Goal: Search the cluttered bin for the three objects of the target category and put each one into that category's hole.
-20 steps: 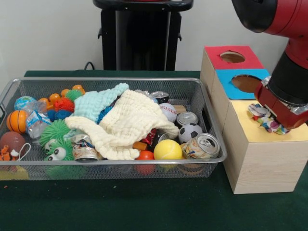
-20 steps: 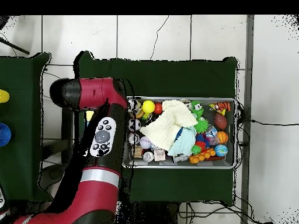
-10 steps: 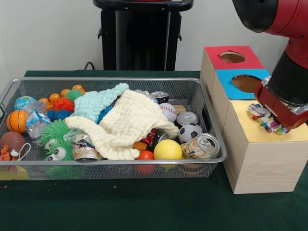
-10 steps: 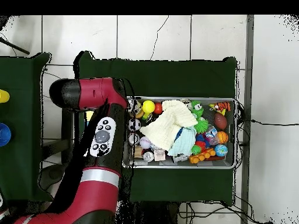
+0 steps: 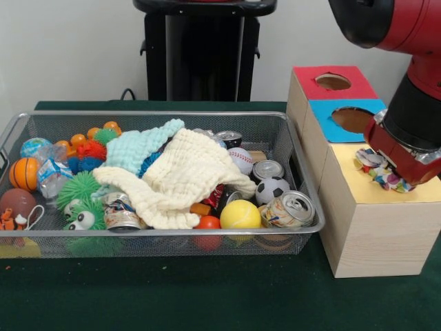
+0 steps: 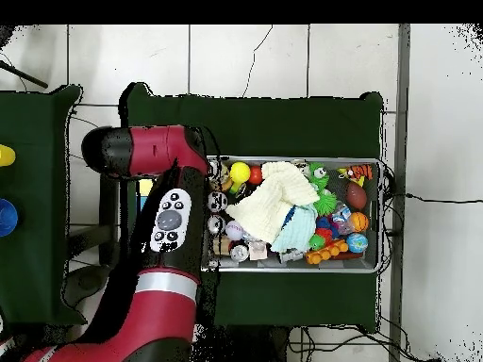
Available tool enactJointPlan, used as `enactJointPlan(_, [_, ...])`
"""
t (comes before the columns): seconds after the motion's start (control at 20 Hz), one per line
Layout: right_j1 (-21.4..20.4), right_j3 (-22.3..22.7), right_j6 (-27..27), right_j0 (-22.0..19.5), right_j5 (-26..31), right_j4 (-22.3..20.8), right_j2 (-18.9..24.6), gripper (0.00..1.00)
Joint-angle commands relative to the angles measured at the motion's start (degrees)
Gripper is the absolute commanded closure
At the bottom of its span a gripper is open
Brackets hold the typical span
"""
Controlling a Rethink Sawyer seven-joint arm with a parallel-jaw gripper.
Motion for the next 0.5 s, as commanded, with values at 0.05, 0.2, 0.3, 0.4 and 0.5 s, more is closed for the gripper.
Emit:
enactJointPlan(0.05, [4.7, 7.4, -8.2, -4.9, -10.9, -5.1, 7.2, 0.00])
enactJointPlan(0.2, [3.6, 7.9, -8.0, -4.9, -9.4, -5.2, 7.1, 0.00])
enactJointPlan(0.3, [3.0, 8.0, -7.9, -4.8, -8.2, -5.4, 7.0, 0.00])
enactJointPlan(0.4, [2.0, 8.2, -7.9, -4.7, -6.6, -5.5, 6.9, 0.00])
enactJointPlan(0.5, [1.1, 8.4, -8.0, -4.7, -5.4, -5.5, 6.7, 0.00])
